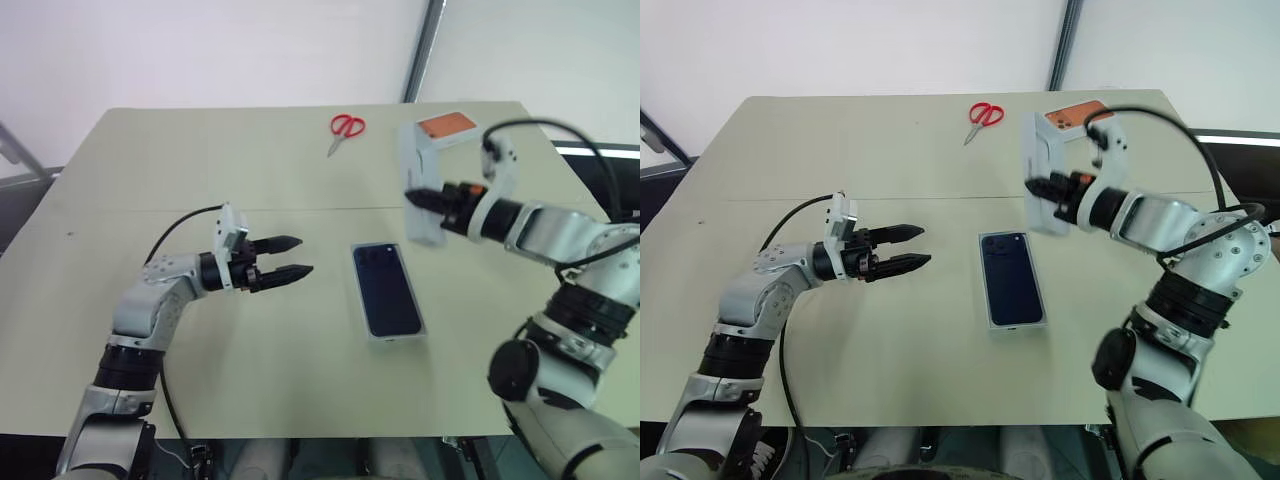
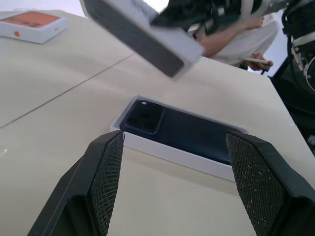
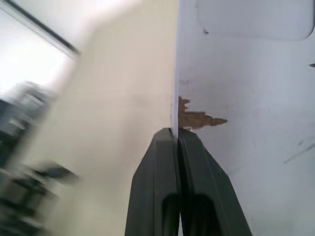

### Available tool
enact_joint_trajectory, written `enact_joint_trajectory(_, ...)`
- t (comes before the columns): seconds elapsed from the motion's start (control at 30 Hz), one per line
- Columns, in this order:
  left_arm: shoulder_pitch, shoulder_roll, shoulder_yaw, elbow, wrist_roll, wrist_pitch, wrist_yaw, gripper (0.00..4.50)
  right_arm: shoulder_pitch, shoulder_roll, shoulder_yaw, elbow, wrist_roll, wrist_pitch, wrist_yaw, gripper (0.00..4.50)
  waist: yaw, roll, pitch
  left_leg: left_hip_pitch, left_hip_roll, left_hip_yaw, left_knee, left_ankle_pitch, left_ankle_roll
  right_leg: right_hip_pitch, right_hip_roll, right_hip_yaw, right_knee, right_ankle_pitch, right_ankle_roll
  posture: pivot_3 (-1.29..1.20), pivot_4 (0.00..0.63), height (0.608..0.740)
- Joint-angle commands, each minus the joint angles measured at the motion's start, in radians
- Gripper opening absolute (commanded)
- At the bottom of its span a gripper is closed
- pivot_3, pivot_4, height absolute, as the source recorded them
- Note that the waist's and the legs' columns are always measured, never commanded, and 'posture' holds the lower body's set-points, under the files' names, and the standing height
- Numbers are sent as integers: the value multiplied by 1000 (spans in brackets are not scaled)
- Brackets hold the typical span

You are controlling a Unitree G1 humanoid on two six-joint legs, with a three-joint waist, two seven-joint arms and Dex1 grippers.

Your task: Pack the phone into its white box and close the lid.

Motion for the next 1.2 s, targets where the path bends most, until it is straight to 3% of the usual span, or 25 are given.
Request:
enact_joint_trajectory(0.03, -13, 3, 32, -17, -27, 6, 8, 3418, 42, 95, -30, -22, 238, 1, -96, 38, 1, 0, 0, 0, 0, -1, 0, 0, 0, 0, 0, 0, 0, 0, 0, 0, 150, 740)
enact_joint_trajectory(0.1, -16, -1, 33, -18, -26, -1, 12, 3418, 157, 108, 109, -26, 548, -146, -229, 38, 2, 0, 0, 0, 0, 0, -1, 0, 0, 0, 0, 1, 0, 0, 0, 0, 150, 740)
enact_joint_trajectory(0.2, -20, -4, 33, -16, -20, -7, 22, 3418, 286, 132, 278, -95, 777, -336, -357, 38, -4, 1, 1, 0, 0, 1, 0, 0, 0, -1, -1, 3, 1, 0, 0, 0, 150, 740)
enact_joint_trajectory(0.3, -19, -5, 37, -19, -21, -8, 30, 3418, 396, 206, 391, -181, 809, -443, -349, 38, -15, 2, 1, 0, 0, 3, 0, 0, 0, -3, 0, 6, 2, 0, 0, 0, 150, 740)
enact_joint_trajectory(0.47, -7, -2, 44, -38, -26, 0, 41, 3418, 553, 240, 534, -295, 809, -555, -338, 38, -27, 2, 1, 0, 1, 4, -1, 0, 0, -5, 3, 8, 3, 0, 0, 0, 150, 740)
enact_joint_trajectory(0.63, 17, 5, 42, -58, -29, 3, 39, 3418, 650, 155, 609, -336, 809, -598, -299, 38, -26, 1, 1, 0, 1, 5, -1, 0, 0, -6, 4, 10, 3, 0, 0, 0, 150, 740)
enact_joint_trajectory(0.73, 42, 14, 36, -78, -52, 39, 25, 2650, 674, 55, 626, -306, 809, -574, -248, 0, -25, 2, 1, 0, 2, 5, -2, 0, 0, -6, 4, 10, 3, 0, 0, 0, 150, 740)
enact_joint_trajectory(0.9, 88, 39, 14, -124, -73, 77, -15, 35, 698, -7, 659, -273, 809, -568, -198, 0, -26, 2, 1, 0, 2, 6, -2, 0, 0, -6, 4, 10, 2, 0, 0, 0, 150, 740)
enact_joint_trajectory(1.17, 140, 17, -69, -140, -8, 19, -20, 35, 663, -29, 644, -184, 809, -555, -165, 0, -17, 1, 1, 0, 2, 7, -2, 0, 1, -6, 3, 12, 2, 0, 0, 0, 150, 740)
enact_joint_trajectory(1.2, 146, 13, -91, -141, 8, 6, -22, 0, 656, -17, 631, -174, 809, -561, -172, 607, -17, 1, 1, 0, 2, 7, -2, 0, 1, -6, 3, 12, 2, 0, 0, 0, 150, 740)
